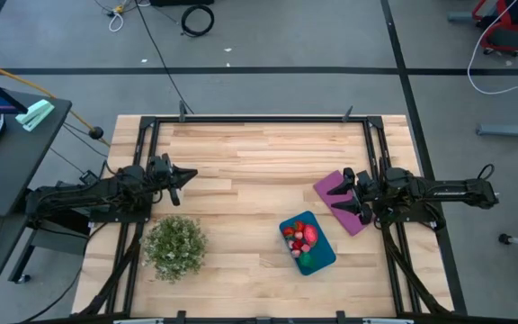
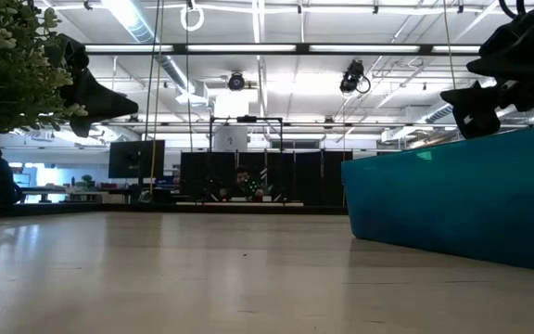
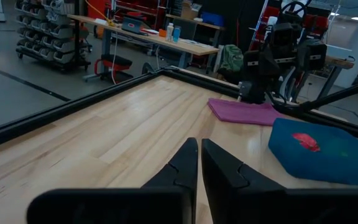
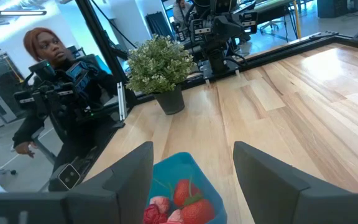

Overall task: Pick and placing Produce into tupperware
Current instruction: Return to Home Position

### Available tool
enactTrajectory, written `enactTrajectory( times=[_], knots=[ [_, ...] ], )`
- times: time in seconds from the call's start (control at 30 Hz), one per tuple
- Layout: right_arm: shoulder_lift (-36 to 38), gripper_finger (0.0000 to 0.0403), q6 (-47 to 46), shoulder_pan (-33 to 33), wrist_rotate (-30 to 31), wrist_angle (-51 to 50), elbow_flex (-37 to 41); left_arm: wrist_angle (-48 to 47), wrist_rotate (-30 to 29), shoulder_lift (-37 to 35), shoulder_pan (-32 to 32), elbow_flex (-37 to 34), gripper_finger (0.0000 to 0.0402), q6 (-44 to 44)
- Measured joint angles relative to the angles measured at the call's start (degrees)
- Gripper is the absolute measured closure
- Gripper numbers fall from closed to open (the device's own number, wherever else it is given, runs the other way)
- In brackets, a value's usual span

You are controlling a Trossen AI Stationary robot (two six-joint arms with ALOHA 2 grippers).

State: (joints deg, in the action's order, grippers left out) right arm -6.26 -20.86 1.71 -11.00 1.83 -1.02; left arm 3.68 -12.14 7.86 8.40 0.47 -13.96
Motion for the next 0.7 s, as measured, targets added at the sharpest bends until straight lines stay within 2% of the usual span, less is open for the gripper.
enactTrajectory(
  times=[0.23,0.7],
  knots=[
    [0.0,0.0172,0.0,0.0,0.0,0.0,0.0,-0.01,-0.01,0.0,0.0,0.0,0.0365,0.0],
    [-0.02,0.0172,0.0,0.01,0.0,-0.01,0.0,-0.02,0.0,0.02,0.0,0.0,0.0374,0.0]
  ],
)
